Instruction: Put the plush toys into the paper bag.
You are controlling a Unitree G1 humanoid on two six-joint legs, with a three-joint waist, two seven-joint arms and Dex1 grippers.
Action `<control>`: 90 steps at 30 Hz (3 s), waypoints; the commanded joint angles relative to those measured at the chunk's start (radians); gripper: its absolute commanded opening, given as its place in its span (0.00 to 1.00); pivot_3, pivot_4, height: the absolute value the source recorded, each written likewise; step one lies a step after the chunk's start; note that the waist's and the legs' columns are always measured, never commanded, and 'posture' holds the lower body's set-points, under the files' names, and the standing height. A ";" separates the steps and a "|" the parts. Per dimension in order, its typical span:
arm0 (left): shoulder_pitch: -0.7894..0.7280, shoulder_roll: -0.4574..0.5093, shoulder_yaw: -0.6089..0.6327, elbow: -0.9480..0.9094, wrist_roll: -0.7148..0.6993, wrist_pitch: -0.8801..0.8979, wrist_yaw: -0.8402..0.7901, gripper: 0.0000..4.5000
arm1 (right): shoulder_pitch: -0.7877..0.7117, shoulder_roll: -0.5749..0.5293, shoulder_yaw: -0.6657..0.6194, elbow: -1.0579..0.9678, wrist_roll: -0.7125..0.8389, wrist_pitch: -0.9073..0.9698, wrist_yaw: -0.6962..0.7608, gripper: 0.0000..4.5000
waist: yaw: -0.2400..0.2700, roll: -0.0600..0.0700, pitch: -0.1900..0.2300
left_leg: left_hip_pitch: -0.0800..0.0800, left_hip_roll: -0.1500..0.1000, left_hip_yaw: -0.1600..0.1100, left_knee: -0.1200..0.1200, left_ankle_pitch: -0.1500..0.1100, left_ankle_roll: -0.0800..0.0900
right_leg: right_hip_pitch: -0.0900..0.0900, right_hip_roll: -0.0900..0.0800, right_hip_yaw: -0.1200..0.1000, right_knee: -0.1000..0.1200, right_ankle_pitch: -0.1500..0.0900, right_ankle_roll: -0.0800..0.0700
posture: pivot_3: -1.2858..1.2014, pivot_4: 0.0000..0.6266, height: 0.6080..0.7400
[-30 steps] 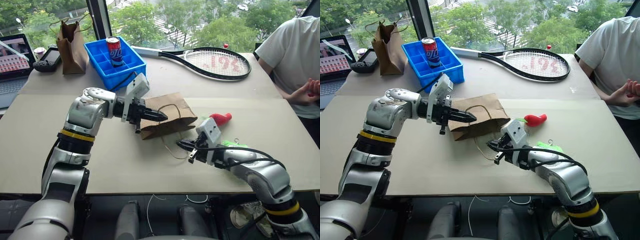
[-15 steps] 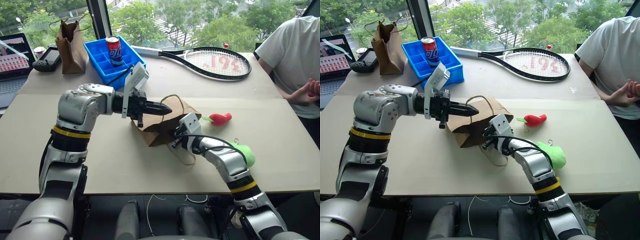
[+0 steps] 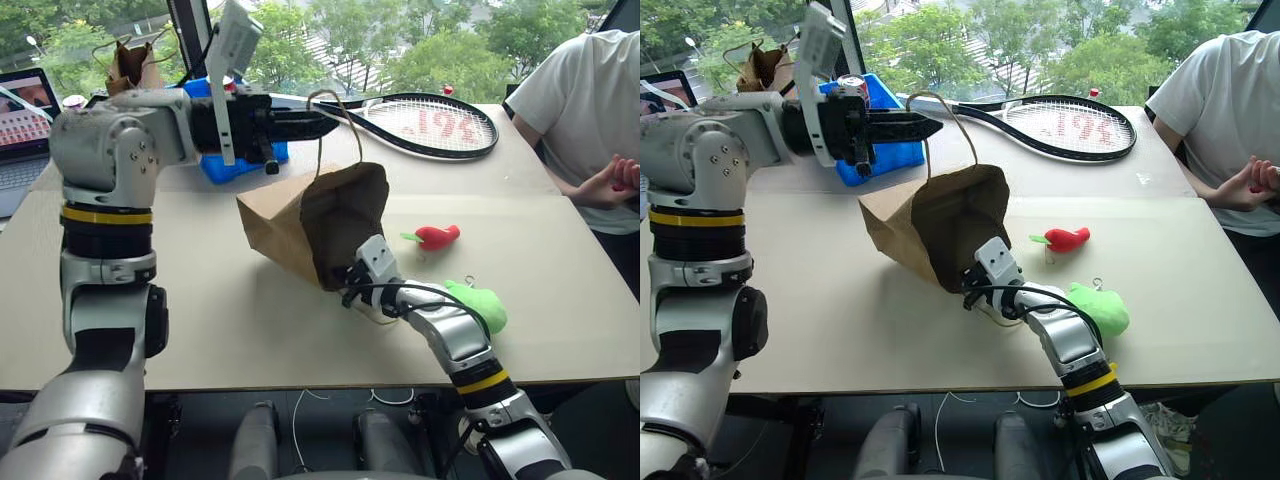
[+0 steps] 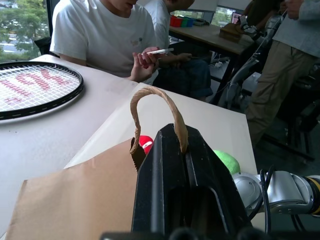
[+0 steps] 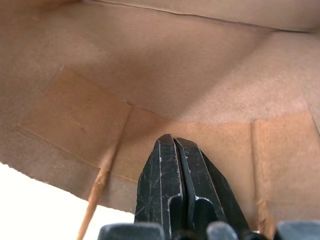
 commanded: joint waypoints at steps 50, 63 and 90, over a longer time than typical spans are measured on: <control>0.260 -0.043 -0.010 -0.373 -0.350 0.256 0.169 0.00 | 0.126 -0.375 -0.764 -0.475 0.426 0.528 0.026 1.00 | 0.016 0.000 0.000 | -0.001 0.000 0.000 0.000 0.000 0.000 | 0.000 -0.001 0.001 -0.001 0.000 -0.001 | 0.52 0.24 1.00; 0.292 -0.076 -0.017 -0.381 -0.407 0.354 0.268 0.00 | 0.498 -0.623 -0.649 -0.497 0.387 0.511 0.187 1.00 | 0.010 0.000 0.000 | 0.003 -0.001 0.000 0.001 0.000 0.000 | 0.003 0.000 0.004 -0.002 -0.007 -0.002 | 0.52 0.24 1.00; 0.270 -0.109 -0.100 -0.335 -0.387 0.295 0.232 0.00 | 0.050 -0.567 -0.143 -0.720 0.343 0.468 0.159 0.00 | 0.012 0.000 0.001 | 0.002 -0.004 0.000 0.002 -0.002 -0.003 | 0.001 0.000 0.009 -0.003 -0.007 -0.003 | 0.52 0.24 1.00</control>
